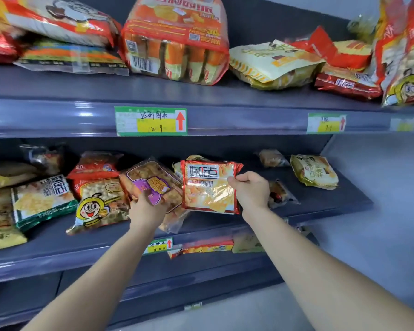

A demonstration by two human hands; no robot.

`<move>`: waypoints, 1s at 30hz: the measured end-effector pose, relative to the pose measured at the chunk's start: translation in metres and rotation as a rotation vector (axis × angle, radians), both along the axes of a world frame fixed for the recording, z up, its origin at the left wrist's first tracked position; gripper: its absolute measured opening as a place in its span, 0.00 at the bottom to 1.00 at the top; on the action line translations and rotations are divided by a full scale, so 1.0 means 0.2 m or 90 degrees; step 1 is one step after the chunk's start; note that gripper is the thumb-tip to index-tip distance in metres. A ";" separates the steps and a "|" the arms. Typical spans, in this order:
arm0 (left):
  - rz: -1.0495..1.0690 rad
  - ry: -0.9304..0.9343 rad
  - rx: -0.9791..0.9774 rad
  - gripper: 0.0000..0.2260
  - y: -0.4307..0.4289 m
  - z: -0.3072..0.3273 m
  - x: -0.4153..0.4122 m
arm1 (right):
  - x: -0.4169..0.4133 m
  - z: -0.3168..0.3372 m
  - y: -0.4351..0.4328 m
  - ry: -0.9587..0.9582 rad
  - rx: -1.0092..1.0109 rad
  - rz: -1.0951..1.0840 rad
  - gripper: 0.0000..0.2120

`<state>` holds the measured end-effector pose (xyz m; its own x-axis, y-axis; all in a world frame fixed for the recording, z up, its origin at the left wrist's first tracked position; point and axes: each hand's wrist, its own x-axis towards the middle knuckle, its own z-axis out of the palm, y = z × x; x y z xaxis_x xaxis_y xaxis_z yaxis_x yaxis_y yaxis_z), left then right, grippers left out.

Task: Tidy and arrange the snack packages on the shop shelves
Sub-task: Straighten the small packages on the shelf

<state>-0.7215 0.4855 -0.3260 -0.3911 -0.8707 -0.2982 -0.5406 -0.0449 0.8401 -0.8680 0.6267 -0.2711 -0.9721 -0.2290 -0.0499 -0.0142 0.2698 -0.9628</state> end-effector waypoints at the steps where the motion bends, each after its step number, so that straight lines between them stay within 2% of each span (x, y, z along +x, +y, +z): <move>1: 0.033 -0.025 0.025 0.31 -0.02 -0.05 0.00 | -0.01 -0.03 -0.01 -0.003 0.000 0.007 0.09; 3: 0.069 -0.018 0.094 0.33 -0.05 -0.14 0.00 | -0.02 -0.10 -0.05 -0.008 0.013 0.017 0.10; 7: 0.095 0.037 0.170 0.15 -0.08 -0.19 -0.02 | -0.04 -0.22 -0.11 -0.009 0.040 0.022 0.10; 11: 0.103 0.015 0.157 0.17 -0.14 -0.26 -0.06 | -0.09 -0.29 -0.17 -0.012 0.055 0.011 0.07; 14: 0.089 -0.065 0.104 0.13 -0.18 -0.29 -0.08 | -0.11 -0.32 -0.20 -0.021 0.050 0.014 0.08; 17: 0.070 -0.069 0.050 0.05 -0.22 -0.29 -0.11 | -0.13 -0.32 -0.24 -0.036 0.051 0.005 0.10; 22: 0.051 -0.057 -0.069 0.11 -0.28 -0.23 -0.11 | -0.19 -0.28 -0.32 -0.032 0.041 -0.028 0.10; 30: 0.096 -0.114 -0.321 0.04 -0.50 0.01 0.13 | -0.22 -0.24 -0.46 0.000 0.049 -0.060 0.05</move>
<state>-0.6946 0.3852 -0.3240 -0.2330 -0.9651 0.1192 -0.6956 0.2511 0.6731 -0.9124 0.5344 -0.3192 -0.9891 -0.1328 -0.0636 0.0145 0.3424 -0.9394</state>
